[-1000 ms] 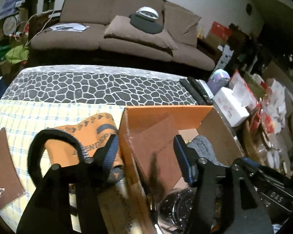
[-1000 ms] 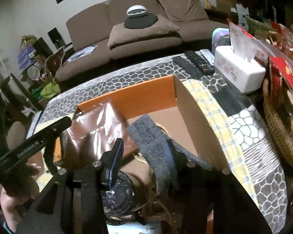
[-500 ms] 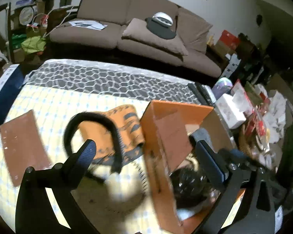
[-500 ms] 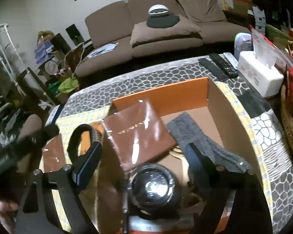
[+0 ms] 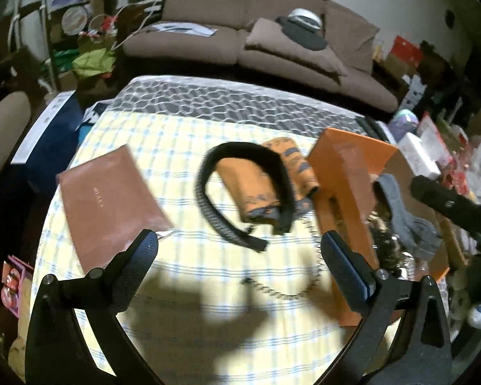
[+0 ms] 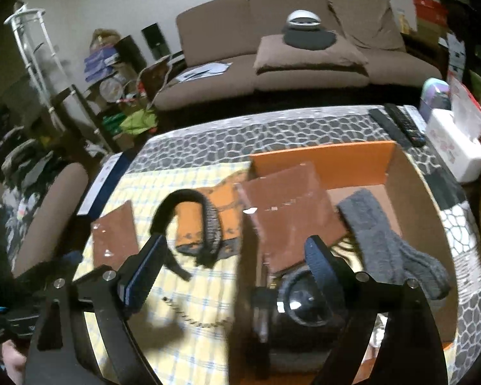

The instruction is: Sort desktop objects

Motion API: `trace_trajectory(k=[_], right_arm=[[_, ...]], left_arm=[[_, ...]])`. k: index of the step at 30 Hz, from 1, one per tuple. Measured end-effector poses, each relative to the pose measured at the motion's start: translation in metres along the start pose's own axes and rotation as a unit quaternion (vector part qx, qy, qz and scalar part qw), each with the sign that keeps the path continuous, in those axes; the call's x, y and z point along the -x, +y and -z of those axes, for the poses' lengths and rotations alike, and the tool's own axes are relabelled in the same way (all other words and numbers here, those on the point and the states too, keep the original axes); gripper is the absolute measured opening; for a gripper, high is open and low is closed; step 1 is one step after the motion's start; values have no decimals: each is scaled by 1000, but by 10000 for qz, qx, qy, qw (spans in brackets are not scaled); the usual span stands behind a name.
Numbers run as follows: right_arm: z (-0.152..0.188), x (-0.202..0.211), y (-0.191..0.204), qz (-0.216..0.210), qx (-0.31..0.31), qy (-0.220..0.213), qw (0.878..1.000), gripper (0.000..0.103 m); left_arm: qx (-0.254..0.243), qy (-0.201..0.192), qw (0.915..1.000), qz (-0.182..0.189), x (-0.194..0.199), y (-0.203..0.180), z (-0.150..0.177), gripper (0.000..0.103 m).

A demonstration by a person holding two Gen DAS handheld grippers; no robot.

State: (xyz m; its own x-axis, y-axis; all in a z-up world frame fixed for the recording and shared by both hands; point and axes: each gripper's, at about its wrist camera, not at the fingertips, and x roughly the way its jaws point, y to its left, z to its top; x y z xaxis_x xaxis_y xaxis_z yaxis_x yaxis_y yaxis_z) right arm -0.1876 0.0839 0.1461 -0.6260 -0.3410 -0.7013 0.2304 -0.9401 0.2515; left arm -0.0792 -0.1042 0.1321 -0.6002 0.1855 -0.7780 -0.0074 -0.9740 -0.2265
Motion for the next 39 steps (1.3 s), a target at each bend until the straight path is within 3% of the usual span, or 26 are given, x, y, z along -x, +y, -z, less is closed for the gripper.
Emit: trace_trajectory(k=[10, 13, 15, 17, 21, 30, 39], right_arm=[[-5, -32, 35, -347, -108, 18, 9993, 89], [-5, -44, 44, -436, -163, 16, 9989, 75], [-6, -53, 47, -484, -231, 62, 9985, 57], [-5, -65, 46, -454, -293, 139, 9984, 54], [-2, -84, 47, -275, -231, 285, 9989, 45], [12, -127, 50, 242, 17, 639, 9977, 41], [20, -157, 51, 626, 195, 771, 9949, 41]], left_arm=[[483, 163, 9987, -23, -35, 42, -5, 101], [615, 136, 9980, -72, -46, 51, -9, 95], [673, 224, 9974, -97, -56, 56, -9, 87], [671, 318, 9972, -115, -65, 58, -8, 77], [571, 468, 9971, -188, -83, 55, -4, 68], [587, 489, 9970, -112, -108, 50, -12, 68], [445, 757, 9958, -267, -137, 48, -12, 52]])
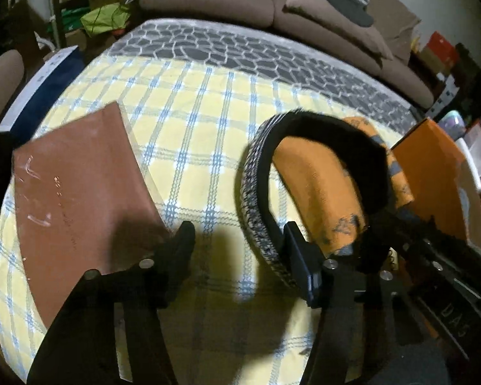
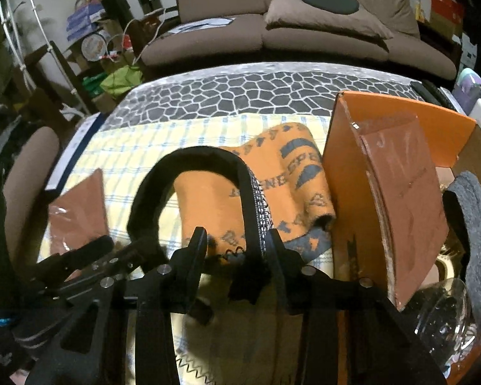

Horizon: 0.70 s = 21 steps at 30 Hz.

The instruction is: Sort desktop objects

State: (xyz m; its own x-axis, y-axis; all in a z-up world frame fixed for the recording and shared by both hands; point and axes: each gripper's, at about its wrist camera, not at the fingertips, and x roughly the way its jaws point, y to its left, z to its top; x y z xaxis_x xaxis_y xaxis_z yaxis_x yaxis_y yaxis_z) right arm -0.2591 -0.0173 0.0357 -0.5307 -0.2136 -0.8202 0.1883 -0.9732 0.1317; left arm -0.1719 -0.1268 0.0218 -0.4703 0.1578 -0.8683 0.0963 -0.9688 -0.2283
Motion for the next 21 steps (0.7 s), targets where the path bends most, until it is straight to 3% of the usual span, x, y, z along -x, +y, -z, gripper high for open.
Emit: trace_trajectory(k=[4, 6, 7, 9, 10, 16, 21], right_arm=[[4, -13, 3, 170, 144, 138, 9997, 40], [7, -17, 4, 210, 183, 164, 9995, 36], [8, -18, 5, 243, 239, 162, 9993, 35], [8, -16, 5, 315, 261, 133, 9991, 19], [6, -13, 3, 294, 234, 64, 9993, 16], [2, 0, 2, 22, 105, -66, 9999, 12], [-3, 17, 13, -205, 144, -223, 9994, 12]], left_arm=[[9, 24, 10000, 35, -4, 3, 1, 51], [-4, 28, 10000, 92, -3, 2, 2, 45], [-25, 36, 9999, 137, -3, 1, 3, 39], [-59, 43, 9997, 233, -2, -3, 3, 25], [-80, 49, 9996, 270, -1, -5, 3, 18], [36, -21, 9998, 197, 7, 0, 1, 16], [258, -360, 9985, 326, 38, 9, -10, 15]])
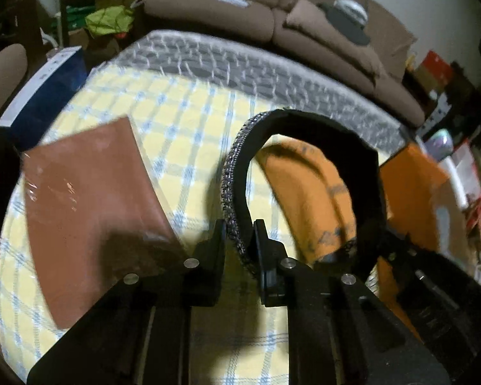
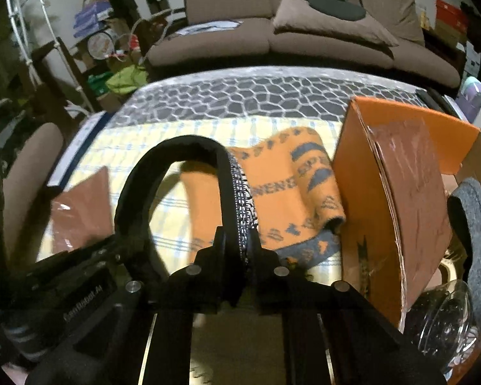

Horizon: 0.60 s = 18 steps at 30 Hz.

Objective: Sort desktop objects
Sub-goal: 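Lift the black headphones with both tools and lower them into the orange box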

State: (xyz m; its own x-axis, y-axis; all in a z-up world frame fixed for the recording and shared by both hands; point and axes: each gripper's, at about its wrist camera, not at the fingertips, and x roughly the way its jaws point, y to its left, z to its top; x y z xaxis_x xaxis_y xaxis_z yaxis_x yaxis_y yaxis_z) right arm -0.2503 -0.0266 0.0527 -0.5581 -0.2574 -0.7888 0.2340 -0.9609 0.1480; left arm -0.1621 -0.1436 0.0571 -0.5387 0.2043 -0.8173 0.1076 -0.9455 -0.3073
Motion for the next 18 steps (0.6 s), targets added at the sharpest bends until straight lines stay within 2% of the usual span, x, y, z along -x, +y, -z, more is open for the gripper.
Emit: trace_trajectory(k=[8, 13, 18], right_arm=[[-16, 51, -1, -381, -105, -457, 9982, 13], [-16, 76, -30, -389, -331, -583, 9970, 13], [-9, 92, -72, -325, -615, -624, 9956, 13]], left_arm=[[-7, -434, 9985, 338, 51, -19, -8, 16], [-263, -512, 9964, 619, 63, -54, -3, 16], [-485, -430, 9939, 888, 56, -98, 4, 16]])
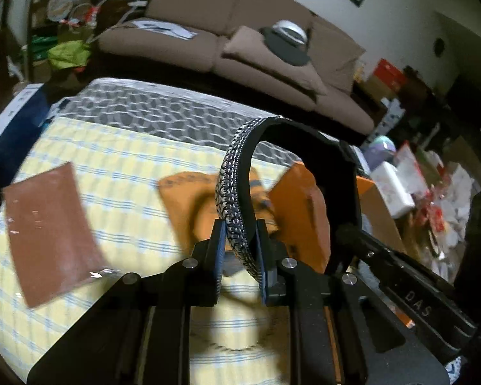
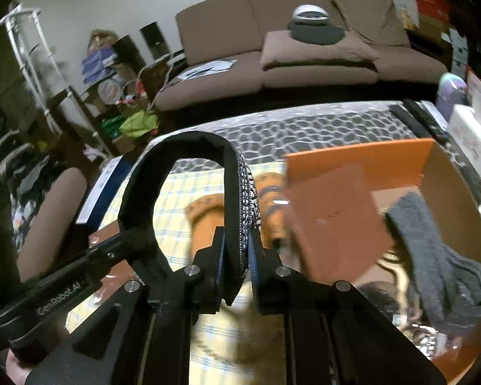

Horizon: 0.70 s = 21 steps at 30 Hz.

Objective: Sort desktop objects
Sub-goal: 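Lift the black headphones with both tools and lower them into the orange box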

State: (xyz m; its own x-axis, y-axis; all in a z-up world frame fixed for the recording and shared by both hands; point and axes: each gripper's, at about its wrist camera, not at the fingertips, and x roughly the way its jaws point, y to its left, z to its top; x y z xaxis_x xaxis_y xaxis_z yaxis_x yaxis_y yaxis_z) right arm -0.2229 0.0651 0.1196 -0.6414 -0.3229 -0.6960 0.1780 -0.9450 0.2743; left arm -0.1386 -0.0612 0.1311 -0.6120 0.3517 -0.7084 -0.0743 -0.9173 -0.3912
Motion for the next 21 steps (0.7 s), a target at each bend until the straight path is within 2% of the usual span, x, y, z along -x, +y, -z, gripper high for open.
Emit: trace_trajectory(k=[6, 12, 17, 21], right_arm=[[2, 20, -54, 206, -321, -31, 9993, 13], [8, 26, -105, 359, -683, 89, 9970, 13], [13, 19, -134, 504, -816, 274, 9950, 13], [17, 10, -141, 512, -831, 389, 9945, 14]], left_arm=[[-190, 197, 9993, 263, -28, -51, 10, 16], [-527, 382, 9973, 339, -56, -95, 14, 17], [-626, 647, 9954, 333, -82, -106, 18, 17], [-539, 746, 9951, 372, -94, -100, 19, 16]])
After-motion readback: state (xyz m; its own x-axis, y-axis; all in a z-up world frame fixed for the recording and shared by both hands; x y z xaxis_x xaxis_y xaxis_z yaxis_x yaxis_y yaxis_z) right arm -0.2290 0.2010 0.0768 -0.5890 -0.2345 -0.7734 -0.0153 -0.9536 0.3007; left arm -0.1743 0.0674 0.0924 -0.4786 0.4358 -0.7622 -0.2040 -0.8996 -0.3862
